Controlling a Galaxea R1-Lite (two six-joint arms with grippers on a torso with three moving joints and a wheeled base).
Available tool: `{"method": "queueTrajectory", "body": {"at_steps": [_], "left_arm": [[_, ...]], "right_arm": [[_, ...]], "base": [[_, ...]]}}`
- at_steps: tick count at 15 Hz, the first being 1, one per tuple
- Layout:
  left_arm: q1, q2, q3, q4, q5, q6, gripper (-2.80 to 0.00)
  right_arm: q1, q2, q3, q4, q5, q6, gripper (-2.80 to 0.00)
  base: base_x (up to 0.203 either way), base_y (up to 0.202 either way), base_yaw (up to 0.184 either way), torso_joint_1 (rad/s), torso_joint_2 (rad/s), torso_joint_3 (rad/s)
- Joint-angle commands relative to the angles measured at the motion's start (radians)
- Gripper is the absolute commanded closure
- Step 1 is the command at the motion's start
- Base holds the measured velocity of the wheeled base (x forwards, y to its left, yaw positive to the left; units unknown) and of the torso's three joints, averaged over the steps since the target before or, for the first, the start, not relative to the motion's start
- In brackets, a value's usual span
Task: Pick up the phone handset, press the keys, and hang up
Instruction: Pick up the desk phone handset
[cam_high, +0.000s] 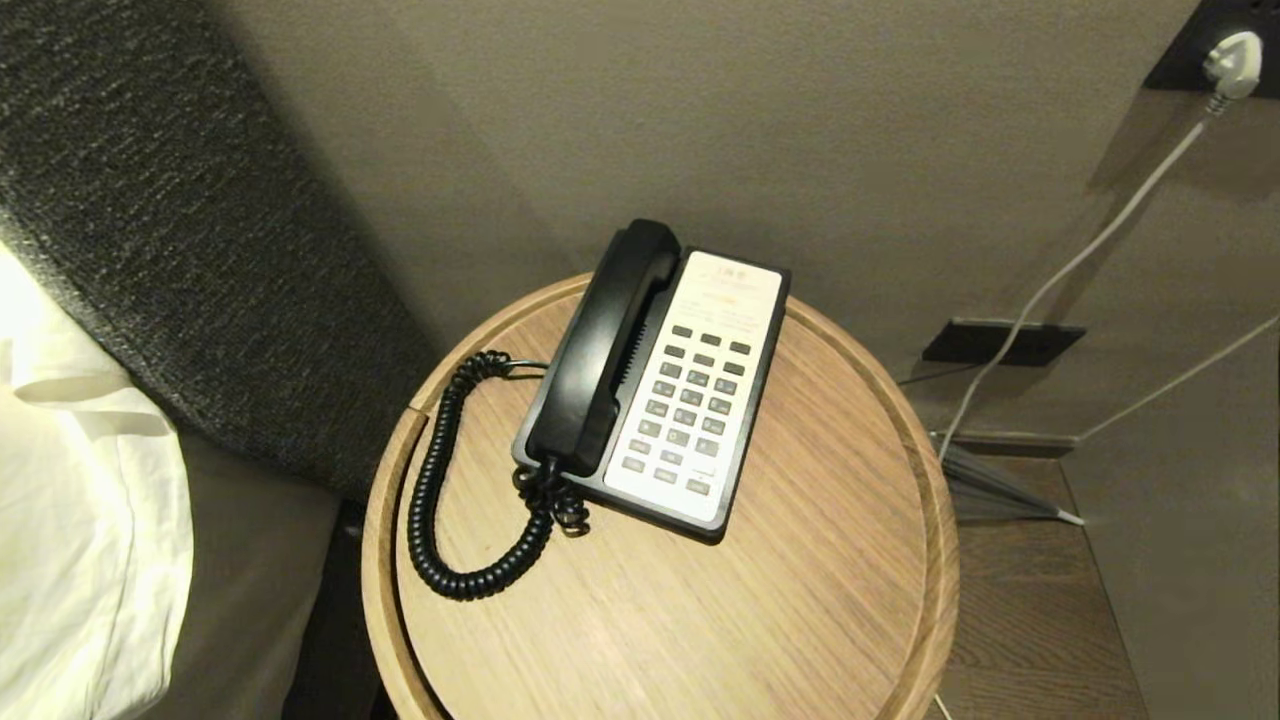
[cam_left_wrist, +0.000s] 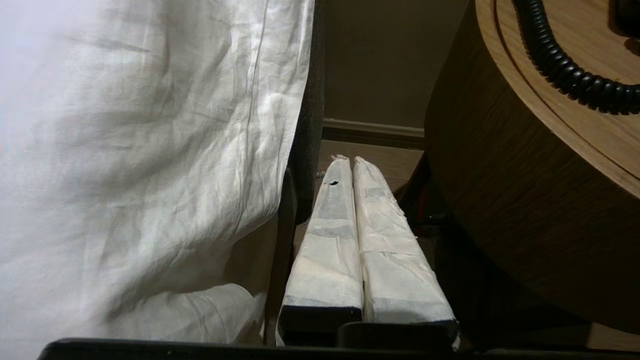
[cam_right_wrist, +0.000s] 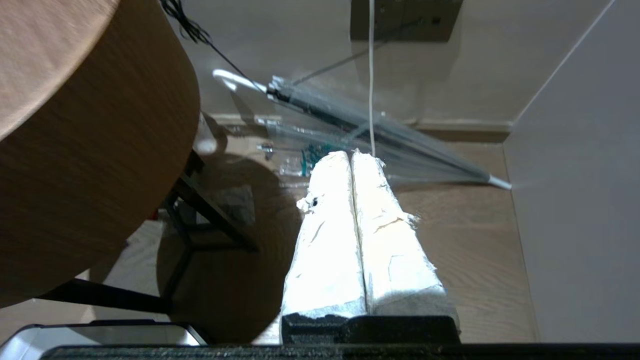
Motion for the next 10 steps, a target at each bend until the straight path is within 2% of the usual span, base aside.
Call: {"method": "queueTrajectory", "body": {"at_steps": [1, 10], "left_arm": [[0.000, 0.000, 0.040, -0.001, 0.001, 0.001, 0.00], [0.000, 0.000, 0.030, 0.003, -0.004, 0.030, 0.00]], "right_arm": [[0.000, 0.001, 0.021, -0.001, 0.000, 0.000, 0.00], [0.000, 0.001, 0.021, -0.001, 0.000, 0.000, 0.00]], "base": [[0.000, 0.000, 0.000, -0.002, 0.00, -0.129], [0.000, 0.000, 0.000, 0.000, 0.00, -0.014]]}}
